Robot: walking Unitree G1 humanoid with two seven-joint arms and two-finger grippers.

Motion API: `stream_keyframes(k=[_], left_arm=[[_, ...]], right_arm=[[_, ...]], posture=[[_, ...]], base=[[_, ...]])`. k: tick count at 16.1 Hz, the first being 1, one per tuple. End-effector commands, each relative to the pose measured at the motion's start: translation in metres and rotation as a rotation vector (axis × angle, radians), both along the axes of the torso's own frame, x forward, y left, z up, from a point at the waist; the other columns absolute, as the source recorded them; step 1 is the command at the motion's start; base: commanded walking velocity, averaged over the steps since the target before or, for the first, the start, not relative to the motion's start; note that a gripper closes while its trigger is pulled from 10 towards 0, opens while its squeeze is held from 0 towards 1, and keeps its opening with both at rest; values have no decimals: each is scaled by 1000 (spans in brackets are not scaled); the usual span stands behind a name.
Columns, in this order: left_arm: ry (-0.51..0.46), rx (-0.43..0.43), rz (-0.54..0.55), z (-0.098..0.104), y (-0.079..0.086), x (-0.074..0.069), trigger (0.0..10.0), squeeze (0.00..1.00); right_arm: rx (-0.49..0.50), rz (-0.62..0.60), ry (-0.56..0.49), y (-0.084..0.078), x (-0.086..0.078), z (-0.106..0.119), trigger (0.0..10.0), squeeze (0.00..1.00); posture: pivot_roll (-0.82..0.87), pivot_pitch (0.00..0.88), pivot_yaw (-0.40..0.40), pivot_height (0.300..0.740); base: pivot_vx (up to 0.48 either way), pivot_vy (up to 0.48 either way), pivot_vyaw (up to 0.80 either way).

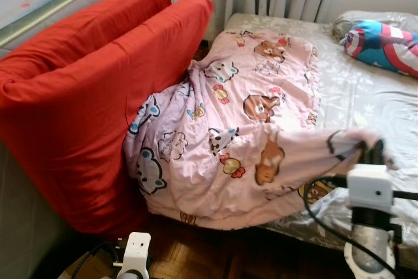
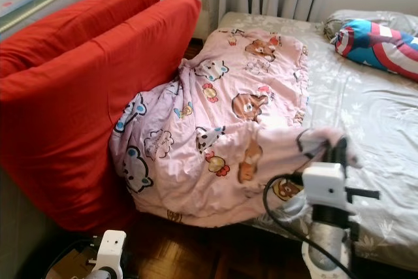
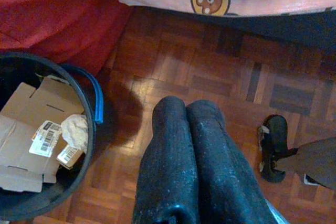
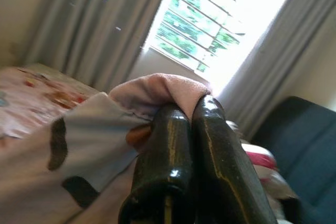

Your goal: Clean up the room

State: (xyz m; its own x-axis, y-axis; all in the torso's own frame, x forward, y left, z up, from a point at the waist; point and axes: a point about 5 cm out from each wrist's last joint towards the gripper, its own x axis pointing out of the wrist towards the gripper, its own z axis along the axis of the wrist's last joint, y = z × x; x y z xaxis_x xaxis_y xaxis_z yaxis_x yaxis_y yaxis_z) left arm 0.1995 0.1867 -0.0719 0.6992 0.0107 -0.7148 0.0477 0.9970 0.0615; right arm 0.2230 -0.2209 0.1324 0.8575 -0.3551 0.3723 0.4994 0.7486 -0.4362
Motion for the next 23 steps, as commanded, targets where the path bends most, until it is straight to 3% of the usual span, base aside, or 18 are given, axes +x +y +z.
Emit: stream_keyframes(k=[1,2,3,4,5,6,7,9,14,16,18,22,23], left_arm=[[9,12,-3,-1,1,-3,10000,0],[8,12,-2,-1,1,-3,10000,0],[7,12,0,-1,1,-3,10000,0],[7,11,1,-1,1,-3,10000,0],[8,9,0,-2,0,-3,10000,0],[9,8,3,-2,0,-4,10000,0],[10,8,3,-2,0,-4,10000,0],[14,8,1,-2,-1,-4,10000,0],[11,5,0,-3,-2,-4,10000,0],[12,6,2,-3,-1,-5,10000,0],[16,3,-5,-3,-1,-6,10000,0],[25,4,-1,-4,-1,-7,10000,0],[26,4,0,-4,0,-7,10000,0]], right_arm=[[29,-44,13,-8,-4,-3,10000,0],[80,-47,61,-10,-4,-13,10000,0],[285,-9,251,-9,-5,-52,10000,0],[422,35,432,-2,-10,-86,10000,0],[395,-10,618,-4,-24,-115,10000,0],[436,-102,759,-13,-41,-143,10000,0],[486,-143,816,-16,-49,-156,10000,0],[441,-76,954,-10,-57,-175,10000,0],[393,-59,1240,-6,-82,-211,10000,0],[378,-44,1278,-3,-85,-214,10000,0],[358,-16,1410,-2,-104,-228,10000,0],[378,-30,1444,-5,-112,-235,10000,0],[384,-23,1435,-5,-111,-234,10000,318]], posture=[[-51,80,-35,740],[-50,80,-36,740],[-56,83,-37,740],[-58,81,-37,740],[-53,84,-38,740],[-53,88,-38,740],[-52,88,-36,740],[-56,92,-33,740],[-47,95,-33,740],[-52,95,-32,740],[-56,96,-29,740],[-49,96,-27,740],[-49,96,-28,740]], base=[[0,0,0],[0,0,0],[0,0,0],[0,0,0],[0,0,0],[0,0,0],[0,0,0],[0,0,0],[0,0,0],[0,0,0],[0,0,0],[0,0,0],[0,0,0]])
